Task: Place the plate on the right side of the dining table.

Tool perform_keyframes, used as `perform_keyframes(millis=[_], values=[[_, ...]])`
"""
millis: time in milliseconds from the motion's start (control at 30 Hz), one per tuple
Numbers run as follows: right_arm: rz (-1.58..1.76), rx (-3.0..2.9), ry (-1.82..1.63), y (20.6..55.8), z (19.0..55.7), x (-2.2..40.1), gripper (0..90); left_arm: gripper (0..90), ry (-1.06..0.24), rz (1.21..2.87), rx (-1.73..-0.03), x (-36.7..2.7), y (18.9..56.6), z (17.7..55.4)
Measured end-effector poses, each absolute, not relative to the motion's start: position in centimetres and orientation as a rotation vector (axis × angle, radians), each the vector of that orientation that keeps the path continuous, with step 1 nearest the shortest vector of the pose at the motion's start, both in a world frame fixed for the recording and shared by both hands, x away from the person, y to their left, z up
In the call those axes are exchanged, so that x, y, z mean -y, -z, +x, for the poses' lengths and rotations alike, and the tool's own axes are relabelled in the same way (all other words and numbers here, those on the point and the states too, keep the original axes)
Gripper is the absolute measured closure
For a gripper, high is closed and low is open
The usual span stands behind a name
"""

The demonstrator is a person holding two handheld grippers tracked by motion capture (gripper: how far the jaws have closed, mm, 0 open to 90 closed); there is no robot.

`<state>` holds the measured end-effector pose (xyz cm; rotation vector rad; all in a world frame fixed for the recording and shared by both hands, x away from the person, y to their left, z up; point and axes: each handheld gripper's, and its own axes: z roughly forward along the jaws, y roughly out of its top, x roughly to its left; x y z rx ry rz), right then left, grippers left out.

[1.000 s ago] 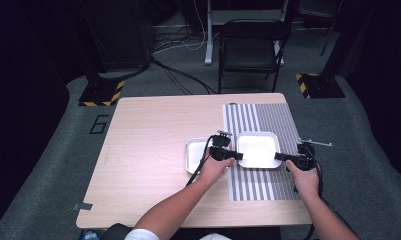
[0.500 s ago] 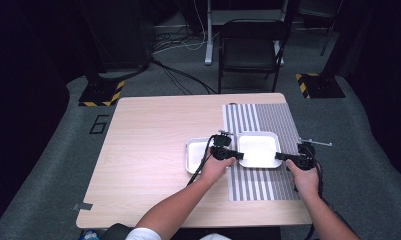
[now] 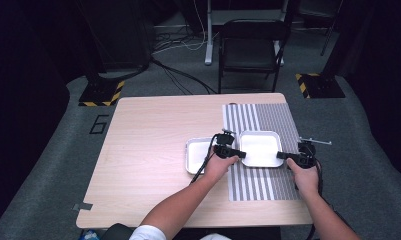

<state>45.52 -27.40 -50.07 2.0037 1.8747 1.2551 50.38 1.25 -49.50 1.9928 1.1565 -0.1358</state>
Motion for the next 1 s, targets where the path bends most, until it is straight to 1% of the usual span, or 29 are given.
perform_keyframes(millis=[233, 333, 700, 833, 1000], values=[[2.003, -1.874, -1.222, 50.4, 46.1, 27.5, 79.6, 69.1, 0.141, 2.002, -1.171, -0.9, 50.1, 50.7], [2.014, -1.868, -1.215, 50.5, 46.3, 27.6, 79.7, 68.9, 0.138, 2.032, -1.167, -0.6, 50.4, 50.8], [2.022, -1.865, -1.183, 51.0, 46.2, 27.6, 79.6, 68.4, 0.139, 2.067, -1.162, -0.1, 50.9, 50.9], [2.023, -1.858, -1.186, 50.9, 46.1, 27.6, 75.9, 67.5, 0.143, 2.073, -1.155, 0.0, 50.9, 50.8], [2.008, -1.846, -1.199, 50.7, 45.9, 27.6, 70.2, 64.0, 0.145, 2.059, -1.155, -0.3, 50.5, 50.6]])
